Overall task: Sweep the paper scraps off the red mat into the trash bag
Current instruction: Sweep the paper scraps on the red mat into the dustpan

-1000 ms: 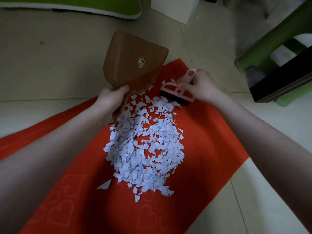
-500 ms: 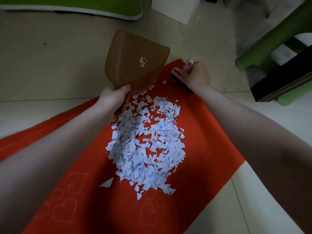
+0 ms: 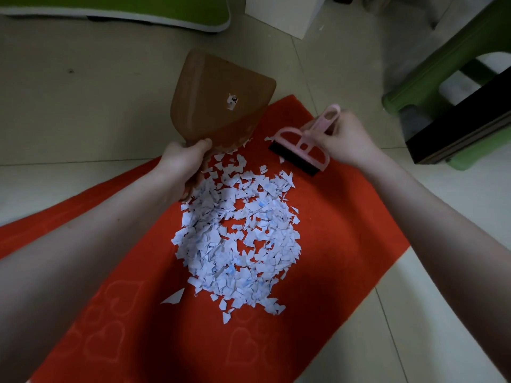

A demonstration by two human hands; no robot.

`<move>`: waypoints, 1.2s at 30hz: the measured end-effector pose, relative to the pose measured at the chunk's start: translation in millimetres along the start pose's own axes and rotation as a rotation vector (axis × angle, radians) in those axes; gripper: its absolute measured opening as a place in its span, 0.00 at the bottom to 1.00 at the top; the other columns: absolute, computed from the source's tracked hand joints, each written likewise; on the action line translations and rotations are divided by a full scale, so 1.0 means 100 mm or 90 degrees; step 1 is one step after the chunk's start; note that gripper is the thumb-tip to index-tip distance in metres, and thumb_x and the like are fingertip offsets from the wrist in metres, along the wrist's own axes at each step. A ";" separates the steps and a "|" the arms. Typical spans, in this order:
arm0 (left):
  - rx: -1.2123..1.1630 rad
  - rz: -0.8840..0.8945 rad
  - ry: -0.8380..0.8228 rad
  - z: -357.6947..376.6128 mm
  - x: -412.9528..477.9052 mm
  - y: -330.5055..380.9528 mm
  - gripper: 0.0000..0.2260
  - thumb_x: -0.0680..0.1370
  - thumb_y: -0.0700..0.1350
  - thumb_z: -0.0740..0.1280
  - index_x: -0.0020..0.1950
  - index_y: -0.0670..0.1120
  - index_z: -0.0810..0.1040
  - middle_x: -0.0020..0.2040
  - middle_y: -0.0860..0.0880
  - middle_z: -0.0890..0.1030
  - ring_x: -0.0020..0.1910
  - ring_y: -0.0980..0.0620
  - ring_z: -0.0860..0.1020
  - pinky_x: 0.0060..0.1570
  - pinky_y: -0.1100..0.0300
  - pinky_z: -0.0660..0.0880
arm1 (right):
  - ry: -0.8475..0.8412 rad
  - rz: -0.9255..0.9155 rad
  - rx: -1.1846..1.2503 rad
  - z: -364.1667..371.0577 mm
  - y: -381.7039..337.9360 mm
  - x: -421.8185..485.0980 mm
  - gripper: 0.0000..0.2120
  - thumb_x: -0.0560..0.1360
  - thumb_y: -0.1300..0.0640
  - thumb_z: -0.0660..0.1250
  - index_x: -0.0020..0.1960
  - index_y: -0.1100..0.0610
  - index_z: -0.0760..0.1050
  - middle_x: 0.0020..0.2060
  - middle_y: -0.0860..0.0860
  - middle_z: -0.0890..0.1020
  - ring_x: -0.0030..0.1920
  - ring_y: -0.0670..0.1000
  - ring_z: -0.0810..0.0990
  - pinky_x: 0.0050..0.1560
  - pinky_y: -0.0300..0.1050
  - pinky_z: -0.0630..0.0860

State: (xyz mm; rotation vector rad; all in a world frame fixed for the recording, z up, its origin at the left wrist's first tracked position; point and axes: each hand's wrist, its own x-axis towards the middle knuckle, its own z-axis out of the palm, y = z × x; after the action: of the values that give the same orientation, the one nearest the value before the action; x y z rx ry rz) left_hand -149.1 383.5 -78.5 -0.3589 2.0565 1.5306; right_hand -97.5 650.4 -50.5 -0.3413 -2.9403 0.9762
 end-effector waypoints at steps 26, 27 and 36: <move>-0.010 0.003 -0.010 0.04 -0.10 0.02 0.14 0.79 0.52 0.64 0.40 0.44 0.72 0.30 0.48 0.71 0.24 0.52 0.67 0.25 0.63 0.64 | 0.150 0.088 -0.002 0.18 -0.06 -0.02 0.08 0.73 0.55 0.66 0.48 0.53 0.83 0.42 0.56 0.85 0.46 0.55 0.83 0.47 0.49 0.77; -0.014 0.004 -0.013 0.05 -0.11 0.03 0.13 0.80 0.52 0.63 0.40 0.44 0.72 0.30 0.48 0.71 0.24 0.53 0.67 0.22 0.66 0.63 | 0.157 0.105 -0.007 0.23 -0.05 0.05 0.09 0.73 0.53 0.65 0.48 0.53 0.83 0.42 0.57 0.85 0.46 0.56 0.82 0.46 0.50 0.77; -0.023 0.005 -0.015 0.03 -0.16 0.00 0.12 0.80 0.50 0.63 0.40 0.44 0.71 0.30 0.48 0.70 0.23 0.53 0.66 0.20 0.67 0.63 | -0.061 0.084 -0.150 0.35 -0.13 0.00 0.26 0.63 0.38 0.59 0.49 0.53 0.80 0.41 0.52 0.82 0.44 0.54 0.81 0.45 0.49 0.78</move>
State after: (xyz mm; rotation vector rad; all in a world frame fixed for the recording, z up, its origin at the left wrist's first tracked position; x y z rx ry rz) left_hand -135.4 384.3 -70.3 -0.3449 2.0162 1.5709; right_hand -103.5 620.1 -70.9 -0.5159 -3.1625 0.6737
